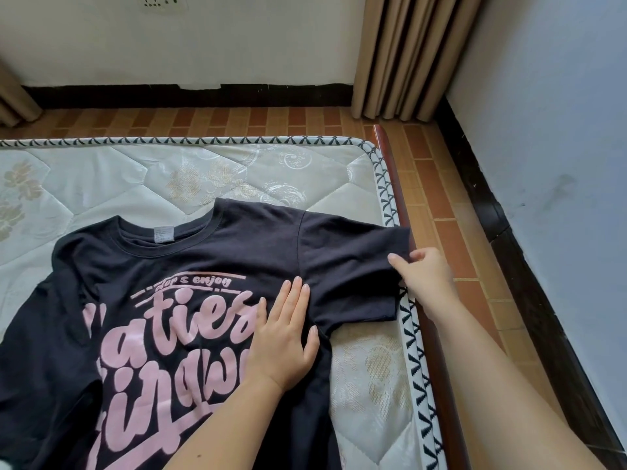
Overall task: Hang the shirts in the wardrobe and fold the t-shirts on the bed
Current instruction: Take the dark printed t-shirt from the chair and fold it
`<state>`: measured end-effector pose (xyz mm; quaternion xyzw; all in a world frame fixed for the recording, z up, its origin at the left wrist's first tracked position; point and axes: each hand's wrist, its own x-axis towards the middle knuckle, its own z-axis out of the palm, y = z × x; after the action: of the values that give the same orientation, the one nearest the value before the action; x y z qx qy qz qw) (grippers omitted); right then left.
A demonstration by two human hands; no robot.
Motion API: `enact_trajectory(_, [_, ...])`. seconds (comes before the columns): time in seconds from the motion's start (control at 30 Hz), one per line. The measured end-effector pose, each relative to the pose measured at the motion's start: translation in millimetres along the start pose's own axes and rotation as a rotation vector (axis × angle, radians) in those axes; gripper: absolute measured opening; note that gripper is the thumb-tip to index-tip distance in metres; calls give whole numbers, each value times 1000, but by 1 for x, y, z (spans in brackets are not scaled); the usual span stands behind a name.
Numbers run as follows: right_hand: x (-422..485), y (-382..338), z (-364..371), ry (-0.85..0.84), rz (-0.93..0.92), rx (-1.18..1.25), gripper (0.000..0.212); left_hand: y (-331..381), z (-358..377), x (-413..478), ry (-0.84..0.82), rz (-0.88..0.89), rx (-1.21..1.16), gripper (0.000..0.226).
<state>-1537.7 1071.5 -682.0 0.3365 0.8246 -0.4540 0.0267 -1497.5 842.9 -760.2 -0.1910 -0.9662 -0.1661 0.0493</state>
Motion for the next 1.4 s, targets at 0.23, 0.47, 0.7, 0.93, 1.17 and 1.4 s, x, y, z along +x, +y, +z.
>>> enact_trajectory(0.23, [-24,15,3,-215,43,-293,41,0,-1,0,-9,-1,-13,63])
enact_trajectory(0.47, [-34,19,9,-226,-1,-521,22,1,-1,0,8,-4,-5,63])
enact_trajectory(0.7, [-30,29,5,-231,57,-586,26,2,-3,1,2,-3,12,60])
enact_trajectory(0.93, [-38,4,1,-92,-28,-806,24,2,-2,1,2,-2,24,59])
enact_trajectory(1.17, [-66,-41,104,35,-653,-659,60,2,-3,2,4,1,-3,64])
enact_trajectory(1.4, [-17,-1,103,-190,-674,-740,66,0,0,1,-3,-4,32,70])
